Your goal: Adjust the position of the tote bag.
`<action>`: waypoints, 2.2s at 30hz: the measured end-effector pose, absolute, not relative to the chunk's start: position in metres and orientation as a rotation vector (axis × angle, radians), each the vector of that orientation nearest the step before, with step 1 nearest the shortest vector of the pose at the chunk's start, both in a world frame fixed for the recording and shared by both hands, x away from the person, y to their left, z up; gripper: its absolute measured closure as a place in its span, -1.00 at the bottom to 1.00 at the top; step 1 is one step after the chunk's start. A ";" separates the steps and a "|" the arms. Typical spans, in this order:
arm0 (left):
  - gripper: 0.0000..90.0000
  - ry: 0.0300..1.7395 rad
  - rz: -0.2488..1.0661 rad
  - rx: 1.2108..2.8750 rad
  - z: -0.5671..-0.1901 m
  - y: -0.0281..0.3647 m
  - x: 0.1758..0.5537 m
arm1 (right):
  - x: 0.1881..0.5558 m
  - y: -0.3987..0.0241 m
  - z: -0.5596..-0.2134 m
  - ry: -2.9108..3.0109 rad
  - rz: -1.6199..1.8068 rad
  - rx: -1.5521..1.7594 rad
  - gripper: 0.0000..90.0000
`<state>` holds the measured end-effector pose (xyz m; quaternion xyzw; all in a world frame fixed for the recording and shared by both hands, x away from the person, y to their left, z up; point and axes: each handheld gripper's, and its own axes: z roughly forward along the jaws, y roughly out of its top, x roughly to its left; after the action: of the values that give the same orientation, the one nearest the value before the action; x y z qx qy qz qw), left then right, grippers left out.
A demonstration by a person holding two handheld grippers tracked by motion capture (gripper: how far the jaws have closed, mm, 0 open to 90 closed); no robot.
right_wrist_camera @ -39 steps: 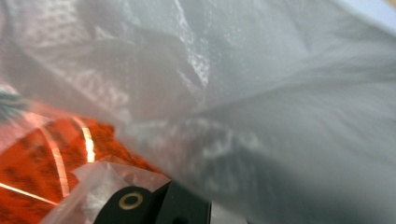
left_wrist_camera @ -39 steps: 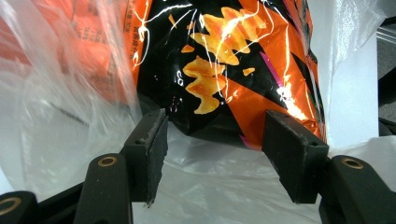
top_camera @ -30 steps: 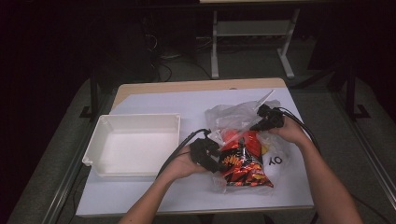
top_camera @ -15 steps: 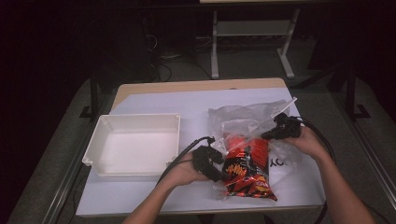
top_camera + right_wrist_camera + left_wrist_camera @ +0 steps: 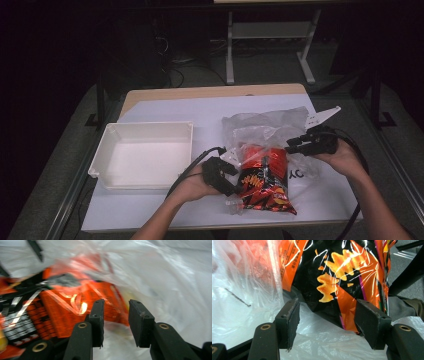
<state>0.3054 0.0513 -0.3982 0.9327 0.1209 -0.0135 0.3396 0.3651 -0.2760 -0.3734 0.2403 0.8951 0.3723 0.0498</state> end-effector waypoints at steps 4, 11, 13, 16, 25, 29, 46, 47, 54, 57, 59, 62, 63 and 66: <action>-0.19 0.312 -0.029 2.418 -0.395 0.054 0.304 | 0.348 -0.274 -0.370 2.725 1.176 0.675 0.32; -0.19 0.289 -0.031 2.416 -0.395 0.056 0.298 | 0.324 -0.271 -0.376 2.743 1.214 0.627 0.23; -0.19 0.283 -0.038 2.421 -0.395 0.056 0.296 | 0.318 -0.270 -0.379 2.747 1.225 0.608 0.19; -0.19 0.266 -0.038 2.434 -0.396 0.057 0.294 | 0.307 -0.270 -0.381 2.748 1.241 0.583 0.14; -0.21 0.249 -0.042 2.433 -0.396 0.059 0.287 | 0.279 -0.264 -0.386 2.780 1.258 0.512 0.01; -0.21 0.250 -0.040 2.430 -0.395 0.061 0.286 | 0.267 -0.261 -0.389 2.794 1.251 0.478 -0.04; -0.21 0.248 -0.038 2.433 -0.397 0.064 0.287 | 0.255 -0.245 -0.412 2.827 1.161 0.475 -0.03; -0.21 0.248 -0.035 2.431 -0.397 0.064 0.287 | 0.256 -0.244 -0.413 2.824 1.150 0.471 -0.01; -0.22 0.254 -0.037 2.424 -0.399 0.065 0.286 | 0.258 -0.240 -0.415 2.827 1.122 0.462 0.18; -0.22 0.255 -0.038 2.423 -0.400 0.065 0.286 | 0.259 -0.239 -0.417 2.828 1.121 0.465 0.24; -0.22 0.257 -0.039 2.421 -0.400 0.065 0.286 | 0.259 -0.239 -0.417 2.837 1.118 0.479 0.32; -0.22 0.256 -0.040 2.422 -0.400 0.065 0.286 | 0.259 -0.238 -0.420 2.839 1.101 0.476 0.41; -0.22 0.256 -0.039 2.421 -0.400 0.065 0.286 | 0.259 -0.238 -0.420 2.838 1.103 0.474 0.45; -0.22 0.256 -0.039 2.422 -0.401 0.065 0.286 | 0.259 -0.238 -0.421 2.841 1.097 0.475 0.59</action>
<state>0.2862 0.0654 -0.4007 0.9330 0.0987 -0.0151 0.3456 0.2588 -0.2376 -0.4209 0.1540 0.9213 0.3558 0.0294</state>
